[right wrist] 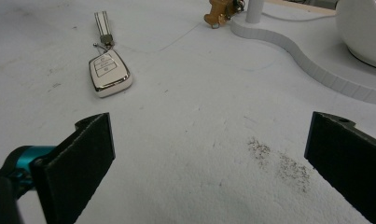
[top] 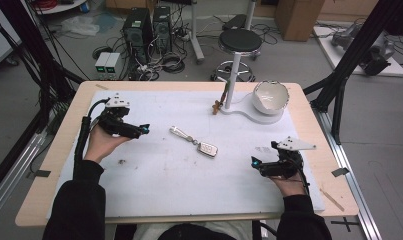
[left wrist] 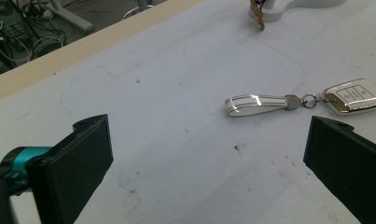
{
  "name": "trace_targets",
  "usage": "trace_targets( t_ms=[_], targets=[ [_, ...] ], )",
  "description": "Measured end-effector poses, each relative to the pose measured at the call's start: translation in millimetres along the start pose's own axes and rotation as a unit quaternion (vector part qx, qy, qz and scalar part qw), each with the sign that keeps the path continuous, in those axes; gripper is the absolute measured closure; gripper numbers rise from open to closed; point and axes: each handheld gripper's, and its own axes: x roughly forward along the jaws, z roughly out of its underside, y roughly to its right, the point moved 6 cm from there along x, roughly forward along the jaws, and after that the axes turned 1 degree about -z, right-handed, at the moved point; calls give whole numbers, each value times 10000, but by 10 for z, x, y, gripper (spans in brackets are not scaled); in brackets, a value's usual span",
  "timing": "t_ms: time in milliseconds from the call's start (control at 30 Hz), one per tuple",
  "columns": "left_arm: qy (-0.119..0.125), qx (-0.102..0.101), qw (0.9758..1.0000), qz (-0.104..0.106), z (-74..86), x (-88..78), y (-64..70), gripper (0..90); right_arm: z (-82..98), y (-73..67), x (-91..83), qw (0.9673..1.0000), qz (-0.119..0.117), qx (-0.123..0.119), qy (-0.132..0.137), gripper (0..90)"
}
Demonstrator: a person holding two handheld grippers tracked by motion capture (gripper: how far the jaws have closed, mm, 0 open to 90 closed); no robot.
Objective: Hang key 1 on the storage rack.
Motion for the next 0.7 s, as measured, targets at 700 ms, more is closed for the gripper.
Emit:
trace_targets(
  t_ms=[700],
  targets=[
    [101, -286, 9993, -206, 421, -360, -154, 17, 7, 10, 3, 10000, 22, 12, -32, 5]
  ],
)
